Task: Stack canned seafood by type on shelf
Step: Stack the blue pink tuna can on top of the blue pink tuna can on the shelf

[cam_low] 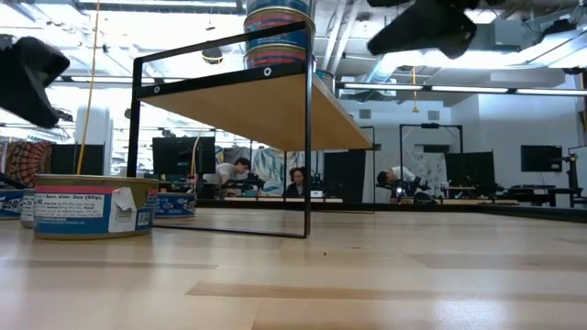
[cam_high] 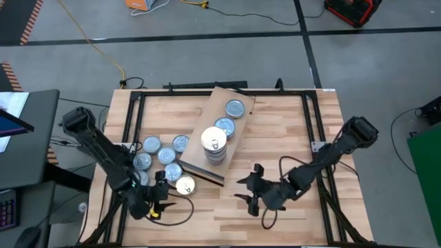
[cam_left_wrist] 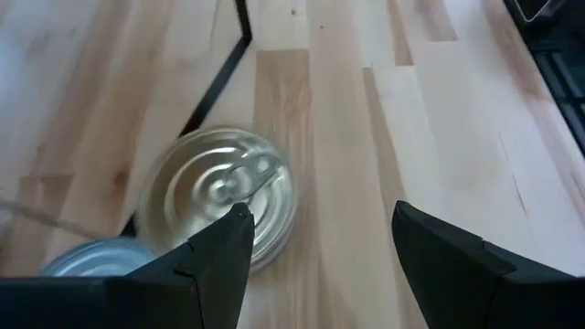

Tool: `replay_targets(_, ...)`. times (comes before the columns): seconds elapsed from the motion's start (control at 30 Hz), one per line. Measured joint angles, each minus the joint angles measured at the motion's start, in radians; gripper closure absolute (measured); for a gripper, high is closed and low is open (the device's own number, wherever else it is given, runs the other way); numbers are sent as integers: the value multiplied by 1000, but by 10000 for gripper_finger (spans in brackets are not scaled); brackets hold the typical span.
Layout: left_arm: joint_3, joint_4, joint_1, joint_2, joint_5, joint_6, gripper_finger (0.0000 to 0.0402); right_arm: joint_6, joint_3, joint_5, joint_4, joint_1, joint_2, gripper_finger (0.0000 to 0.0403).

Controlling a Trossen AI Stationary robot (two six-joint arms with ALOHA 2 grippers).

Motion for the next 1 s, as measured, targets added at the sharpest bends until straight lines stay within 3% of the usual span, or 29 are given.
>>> replay_targets(0.1,1,24,16,76,5,12,153,-5,-7,47,-4,23,0,143)
replay_targets(0.33,50,-5,53,199,22,52,153,-43,-7,48,-8,33,0,143)
replay_targets(0.53,89,164,91,296,100,215,152,-59,-7,48,-9,33,0,143)
replay_targets(0.83,191,508,186,504,130,557,152,-50,-7,47,-5,45,0,143)
replay_targets(1.0,307,429,194,520,164,635,152,-49,-6,12,-9,64,0,143)
